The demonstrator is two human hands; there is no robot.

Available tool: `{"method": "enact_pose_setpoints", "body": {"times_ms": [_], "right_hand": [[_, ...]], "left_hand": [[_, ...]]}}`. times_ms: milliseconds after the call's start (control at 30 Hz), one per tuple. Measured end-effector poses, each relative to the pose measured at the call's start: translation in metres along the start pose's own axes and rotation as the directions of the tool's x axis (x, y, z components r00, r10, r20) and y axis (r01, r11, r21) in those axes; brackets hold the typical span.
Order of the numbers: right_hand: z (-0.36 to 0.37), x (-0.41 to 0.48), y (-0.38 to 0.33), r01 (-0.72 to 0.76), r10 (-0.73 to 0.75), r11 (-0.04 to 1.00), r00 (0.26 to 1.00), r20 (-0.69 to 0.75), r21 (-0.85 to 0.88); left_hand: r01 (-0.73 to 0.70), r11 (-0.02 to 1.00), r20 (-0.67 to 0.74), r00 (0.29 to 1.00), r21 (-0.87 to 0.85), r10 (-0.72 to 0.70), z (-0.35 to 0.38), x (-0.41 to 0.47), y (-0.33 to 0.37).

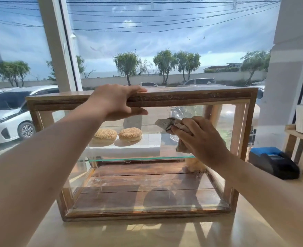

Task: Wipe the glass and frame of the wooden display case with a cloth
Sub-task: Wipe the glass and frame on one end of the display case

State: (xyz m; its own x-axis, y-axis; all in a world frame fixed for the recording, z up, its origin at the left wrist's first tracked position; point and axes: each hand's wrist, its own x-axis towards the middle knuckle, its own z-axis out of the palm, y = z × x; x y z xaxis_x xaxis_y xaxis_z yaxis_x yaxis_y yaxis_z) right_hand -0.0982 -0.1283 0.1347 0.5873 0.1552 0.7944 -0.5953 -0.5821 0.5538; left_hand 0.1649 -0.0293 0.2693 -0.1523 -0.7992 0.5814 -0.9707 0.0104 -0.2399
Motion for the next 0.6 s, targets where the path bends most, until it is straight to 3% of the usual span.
{"method": "enact_pose_setpoints", "body": {"times_ms": [100,233,333,400,467,600], "right_hand": [[0.008,-0.032,-0.022,0.135,-0.137,0.990,0.987,0.083,0.032],[0.003,-0.060,-0.041,0.288,-0.304,0.953,0.913,0.274,0.098],[-0.004,-0.033,-0.027,0.207,-0.214,0.977,0.963,0.162,0.059],[-0.007,0.005,-0.006,0.027,-0.027,1.000,1.000,0.004,0.016],[-0.008,0.034,0.010,-0.092,0.090,0.996,0.990,-0.104,-0.015],[0.006,0.021,-0.005,-0.030,0.029,0.999,0.997,-0.069,-0.011]], "left_hand": [[0.015,1.000,-0.006,1.000,-0.006,-0.015,0.001,0.000,0.000],[0.034,0.999,-0.007,0.999,0.004,-0.034,0.001,0.000,0.002],[0.039,0.999,-0.006,0.999,0.002,-0.039,-0.001,0.000,0.004],[0.042,0.999,-0.005,0.999,0.000,-0.042,-0.001,0.000,0.004],[0.041,0.999,-0.004,0.999,0.002,-0.041,-0.002,0.000,0.005],[0.037,0.999,0.007,0.999,0.006,-0.037,-0.002,0.000,0.006]]}}
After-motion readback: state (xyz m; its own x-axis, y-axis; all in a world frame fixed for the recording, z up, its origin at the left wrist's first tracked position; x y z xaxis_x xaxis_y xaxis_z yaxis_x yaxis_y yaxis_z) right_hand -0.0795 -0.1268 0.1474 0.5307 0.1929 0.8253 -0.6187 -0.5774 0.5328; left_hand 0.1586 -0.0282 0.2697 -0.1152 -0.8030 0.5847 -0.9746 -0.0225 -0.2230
